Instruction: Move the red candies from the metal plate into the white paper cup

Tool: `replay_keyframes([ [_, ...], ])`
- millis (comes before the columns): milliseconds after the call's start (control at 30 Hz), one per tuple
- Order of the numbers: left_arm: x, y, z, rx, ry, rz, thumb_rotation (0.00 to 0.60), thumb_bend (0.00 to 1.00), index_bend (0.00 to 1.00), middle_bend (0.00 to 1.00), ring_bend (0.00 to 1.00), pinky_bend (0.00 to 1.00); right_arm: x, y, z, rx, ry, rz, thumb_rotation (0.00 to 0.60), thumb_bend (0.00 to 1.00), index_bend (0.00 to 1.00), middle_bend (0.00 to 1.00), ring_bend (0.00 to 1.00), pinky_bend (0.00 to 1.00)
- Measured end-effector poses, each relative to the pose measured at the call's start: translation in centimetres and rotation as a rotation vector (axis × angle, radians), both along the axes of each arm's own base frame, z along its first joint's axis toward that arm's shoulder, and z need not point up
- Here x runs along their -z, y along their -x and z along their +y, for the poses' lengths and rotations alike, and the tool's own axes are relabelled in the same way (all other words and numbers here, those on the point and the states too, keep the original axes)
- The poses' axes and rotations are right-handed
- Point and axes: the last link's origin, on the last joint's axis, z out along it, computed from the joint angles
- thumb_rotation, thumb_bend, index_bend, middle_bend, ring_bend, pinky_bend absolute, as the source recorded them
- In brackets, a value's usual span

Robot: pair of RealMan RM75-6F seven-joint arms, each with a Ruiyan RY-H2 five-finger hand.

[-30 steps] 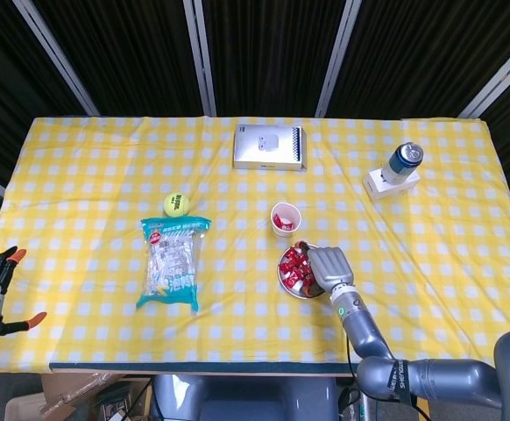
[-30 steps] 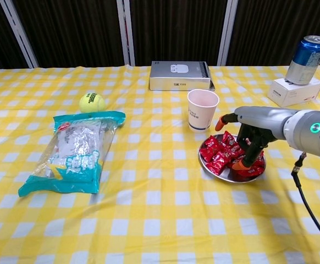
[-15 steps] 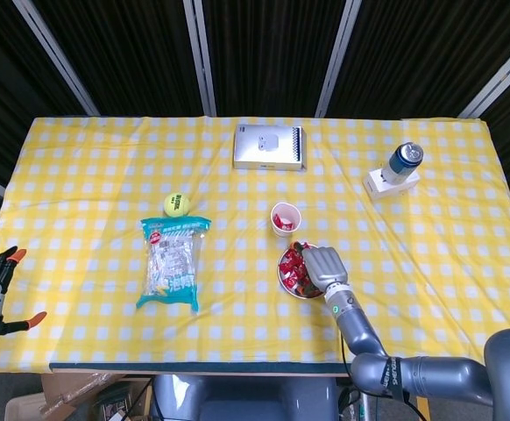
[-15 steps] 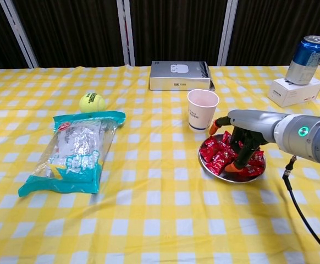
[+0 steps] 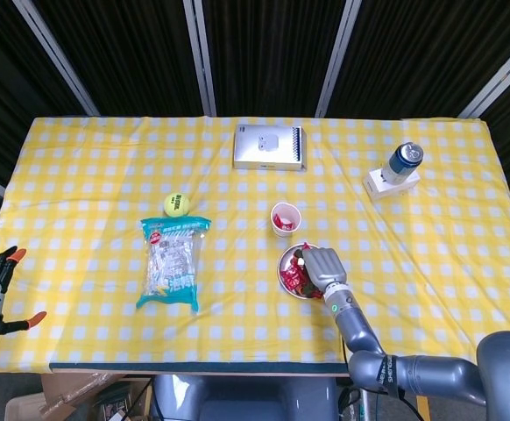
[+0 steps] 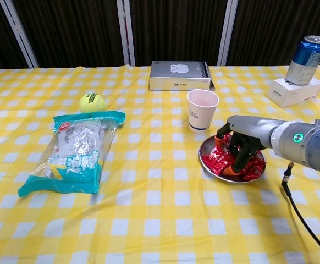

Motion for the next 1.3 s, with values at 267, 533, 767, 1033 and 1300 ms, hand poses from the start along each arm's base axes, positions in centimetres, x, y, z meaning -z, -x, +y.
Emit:
replay_keyframes([
  [267,0.0,0.0,0.0,-0.001,0.000,0.000,0.600,0.00,0.00,0.00,0.00,0.00,0.4,0.3,0.0,0.010,0.006,-0.023,0.600,0.56,0.62,0.78,0.83,1.00],
  [533,0.0,0.0,0.0,0.000,0.000,-0.002,0.600,0.00,0.00,0.00,0.00,0.00,0.0,-0.2,-0.2,0.000,0.019,-0.047,0.600,0.59,0.64,0.78,0.83,1.00],
  [767,-0.1,0.0,0.0,-0.001,-0.001,-0.005,0.600,0.00,0.00,0.00,0.00,0.00,-1.6,-1.3,-0.8,-0.018,0.055,-0.068,0.600,0.60,0.64,0.78,0.83,1.00],
  [1033,0.0,-0.1,0.1,-0.003,0.001,-0.010,0.600,0.00,0.00,0.00,0.00,0.00,-4.7,-2.5,-2.4,-0.017,0.119,-0.080,0.600,0.60,0.64,0.78,0.83,1.00],
  [1300,0.0,-0.1,0.2,-0.009,0.005,-0.015,0.600,0.00,0.00,0.00,0.00,0.00,-6.9,-4.4,-4.2,-0.027,0.171,-0.110,0.600,0.60,0.64,0.78,0.83,1.00],
])
